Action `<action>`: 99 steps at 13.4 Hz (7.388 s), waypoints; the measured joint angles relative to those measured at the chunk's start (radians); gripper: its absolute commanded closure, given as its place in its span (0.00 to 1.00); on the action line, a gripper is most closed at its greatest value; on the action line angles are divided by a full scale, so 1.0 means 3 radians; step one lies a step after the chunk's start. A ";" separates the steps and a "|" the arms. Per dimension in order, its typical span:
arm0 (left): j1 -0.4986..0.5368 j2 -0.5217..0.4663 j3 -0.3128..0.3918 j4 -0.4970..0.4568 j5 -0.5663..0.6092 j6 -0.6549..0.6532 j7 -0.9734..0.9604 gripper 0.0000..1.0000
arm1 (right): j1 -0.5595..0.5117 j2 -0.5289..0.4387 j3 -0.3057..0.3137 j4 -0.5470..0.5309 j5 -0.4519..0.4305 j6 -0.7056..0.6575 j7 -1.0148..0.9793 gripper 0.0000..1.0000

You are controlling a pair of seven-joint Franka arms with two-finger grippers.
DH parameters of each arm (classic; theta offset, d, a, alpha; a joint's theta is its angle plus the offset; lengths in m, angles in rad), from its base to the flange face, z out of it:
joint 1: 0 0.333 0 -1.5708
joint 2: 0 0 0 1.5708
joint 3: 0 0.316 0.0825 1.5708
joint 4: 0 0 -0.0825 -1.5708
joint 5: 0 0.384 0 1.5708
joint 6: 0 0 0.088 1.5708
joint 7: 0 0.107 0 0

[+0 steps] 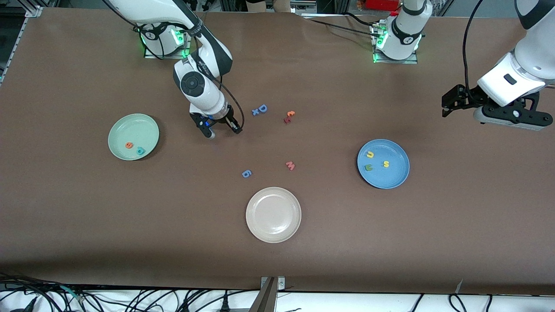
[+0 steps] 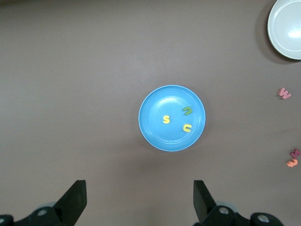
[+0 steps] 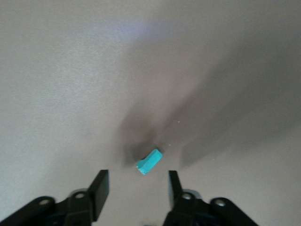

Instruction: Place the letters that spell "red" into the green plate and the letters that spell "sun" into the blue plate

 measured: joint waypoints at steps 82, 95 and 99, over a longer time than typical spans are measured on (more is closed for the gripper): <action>-0.0046 0.0025 -0.0022 0.0021 -0.0002 0.0000 0.0004 0.00 | -0.1215 -0.0716 -0.0512 0.2554 -0.0472 -0.3680 -0.4140 0.01; -0.0053 0.0025 -0.0022 0.0021 -0.0002 0.0000 0.0004 0.00 | -0.1199 -0.0703 -0.0562 0.2554 -0.0350 -0.3659 -0.4113 0.00; -0.0065 0.0025 -0.0055 0.0021 -0.0002 0.0000 0.0004 0.00 | -0.1199 -0.0703 -0.0569 0.2554 -0.0346 -0.3659 -0.4113 0.00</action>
